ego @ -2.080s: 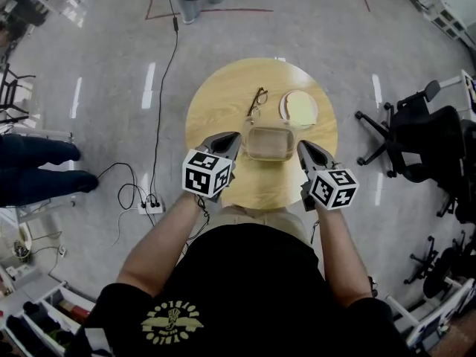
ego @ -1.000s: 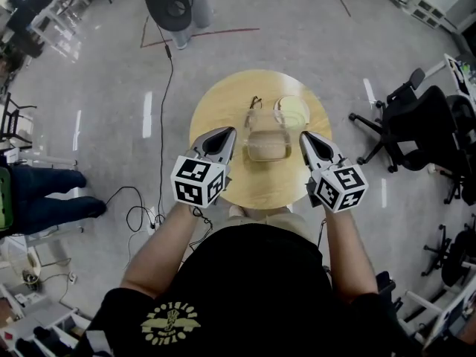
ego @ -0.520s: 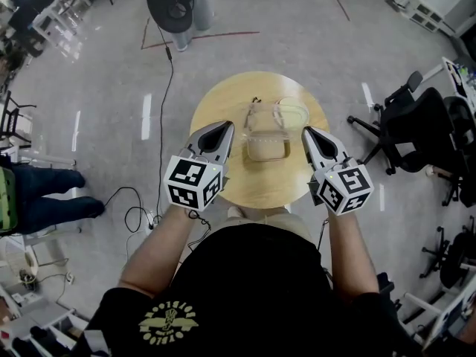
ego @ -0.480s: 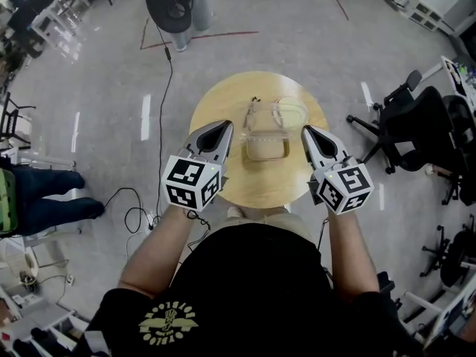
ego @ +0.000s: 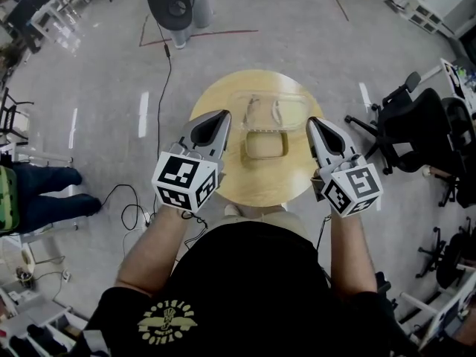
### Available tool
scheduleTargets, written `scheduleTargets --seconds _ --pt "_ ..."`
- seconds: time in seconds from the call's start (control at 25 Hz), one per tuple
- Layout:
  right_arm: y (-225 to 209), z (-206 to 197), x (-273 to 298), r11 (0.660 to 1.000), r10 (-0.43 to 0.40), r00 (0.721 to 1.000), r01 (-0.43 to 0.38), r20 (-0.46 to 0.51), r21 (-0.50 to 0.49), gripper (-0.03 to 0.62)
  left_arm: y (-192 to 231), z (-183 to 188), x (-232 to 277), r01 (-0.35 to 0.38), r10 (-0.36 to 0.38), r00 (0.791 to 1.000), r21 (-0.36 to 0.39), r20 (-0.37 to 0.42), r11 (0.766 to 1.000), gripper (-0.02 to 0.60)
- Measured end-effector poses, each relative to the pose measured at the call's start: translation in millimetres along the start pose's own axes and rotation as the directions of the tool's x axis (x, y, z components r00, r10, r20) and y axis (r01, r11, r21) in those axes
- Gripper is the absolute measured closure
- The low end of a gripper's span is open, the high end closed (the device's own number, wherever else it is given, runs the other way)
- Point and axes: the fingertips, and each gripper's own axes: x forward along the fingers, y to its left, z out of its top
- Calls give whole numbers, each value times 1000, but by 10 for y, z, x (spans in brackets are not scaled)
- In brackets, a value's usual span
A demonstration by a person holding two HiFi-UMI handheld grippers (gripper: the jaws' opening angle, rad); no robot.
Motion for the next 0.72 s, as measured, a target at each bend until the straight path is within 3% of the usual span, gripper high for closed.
scheduleTargets --seconds 0.32,0.72 --pt "137 262 13 999 45 997 -44 59 -21 580 65 349 -138 -7 6 998 23 63 1000 566" --pt "170 396 -28 998 46 997 -42 65 -51 581 34 496 -192 -13 9 996 46 87 999 566"
